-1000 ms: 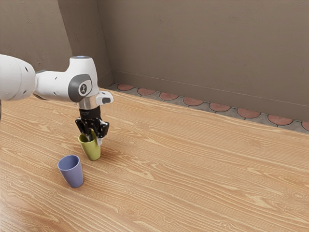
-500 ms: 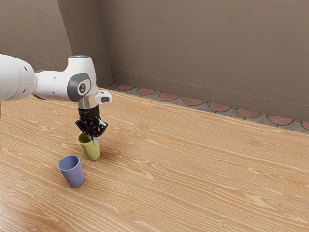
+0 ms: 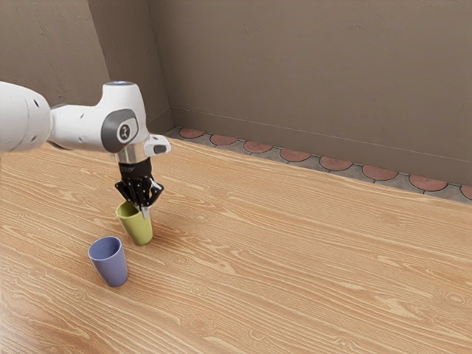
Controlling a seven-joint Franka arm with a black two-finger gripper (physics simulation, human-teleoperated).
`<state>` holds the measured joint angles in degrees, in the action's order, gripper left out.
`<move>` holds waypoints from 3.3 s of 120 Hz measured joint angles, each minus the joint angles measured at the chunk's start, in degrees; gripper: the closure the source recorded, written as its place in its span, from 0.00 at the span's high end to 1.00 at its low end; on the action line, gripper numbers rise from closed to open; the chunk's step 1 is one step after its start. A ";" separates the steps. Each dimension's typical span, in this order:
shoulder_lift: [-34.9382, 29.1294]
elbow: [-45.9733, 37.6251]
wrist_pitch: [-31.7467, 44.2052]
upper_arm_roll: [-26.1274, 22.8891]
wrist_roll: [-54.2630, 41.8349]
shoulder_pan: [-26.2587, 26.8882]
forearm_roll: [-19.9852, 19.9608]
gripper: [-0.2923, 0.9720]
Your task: Place the left cup onto the right cup
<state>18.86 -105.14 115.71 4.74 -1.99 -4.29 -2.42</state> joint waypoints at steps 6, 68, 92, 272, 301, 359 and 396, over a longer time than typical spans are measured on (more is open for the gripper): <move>-0.68 -0.05 -0.28 0.00 0.08 0.09 0.10 0.15; -8.46 -0.46 -5.27 -0.51 0.94 0.92 2.02 0.15; -12.11 -1.10 -7.73 -0.96 1.84 1.09 3.71 0.15; -27.38 -16.51 -12.34 -18.27 10.73 -13.45 5.04 0.15; -27.17 -17.38 -12.11 -18.27 11.49 -13.87 5.00 0.15; -25.62 -17.38 -10.97 -18.19 12.46 -13.25 5.09 0.15; -24.73 -16.87 -10.69 -17.46 12.78 -12.96 5.68 0.15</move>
<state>-5.87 -122.01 105.02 -12.72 10.79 -17.26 3.26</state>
